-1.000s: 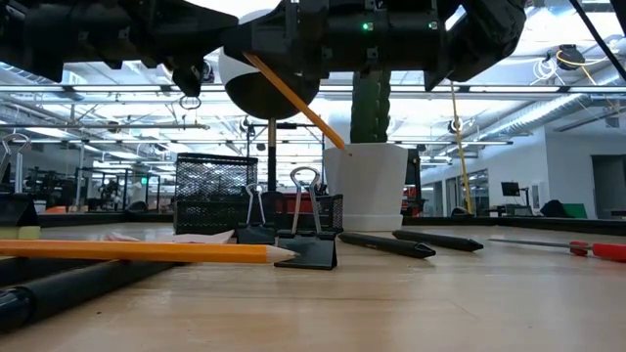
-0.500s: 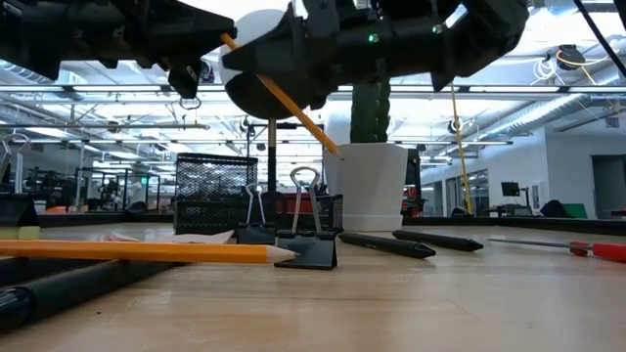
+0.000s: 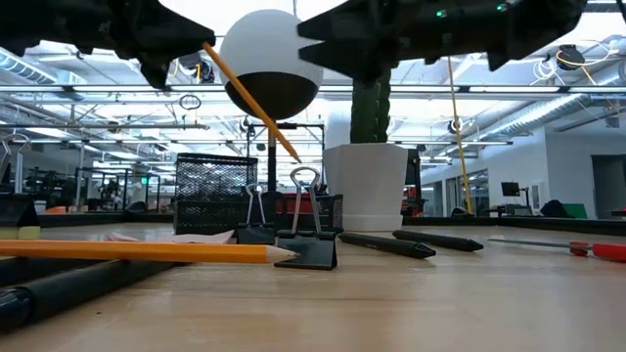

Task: Pick and place office supplies into organizer
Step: Put the top orange pencil into the desk organizer, then put the orange pencil into the desk organizer

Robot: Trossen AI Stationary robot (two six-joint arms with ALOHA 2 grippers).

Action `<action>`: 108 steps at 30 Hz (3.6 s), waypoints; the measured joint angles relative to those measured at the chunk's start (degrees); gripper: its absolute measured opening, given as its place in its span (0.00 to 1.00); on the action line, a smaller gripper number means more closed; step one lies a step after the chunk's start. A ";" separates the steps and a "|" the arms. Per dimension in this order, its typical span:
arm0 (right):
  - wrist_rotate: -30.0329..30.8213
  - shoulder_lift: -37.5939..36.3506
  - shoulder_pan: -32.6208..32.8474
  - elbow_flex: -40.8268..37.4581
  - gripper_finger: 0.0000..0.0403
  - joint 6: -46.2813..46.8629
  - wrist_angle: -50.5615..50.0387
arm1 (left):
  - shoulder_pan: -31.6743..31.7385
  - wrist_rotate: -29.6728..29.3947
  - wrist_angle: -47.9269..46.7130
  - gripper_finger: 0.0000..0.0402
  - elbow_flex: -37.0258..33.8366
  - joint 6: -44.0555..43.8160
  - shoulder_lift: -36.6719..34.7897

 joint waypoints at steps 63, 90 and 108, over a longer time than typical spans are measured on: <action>0.00 -4.14 0.00 -3.35 0.54 3.08 -3.46 | 3.82 -15.18 -26.94 0.11 0.00 -13.70 -8.15; -0.04 -4.12 0.00 -3.33 0.54 4.70 -9.28 | 5.57 -3.46 -10.19 0.57 0.00 -11.27 -2.55; 10.37 -4.10 7.07 -3.30 0.54 7.00 -19.81 | 3.74 5.40 -6.78 0.57 0.00 -10.97 -2.55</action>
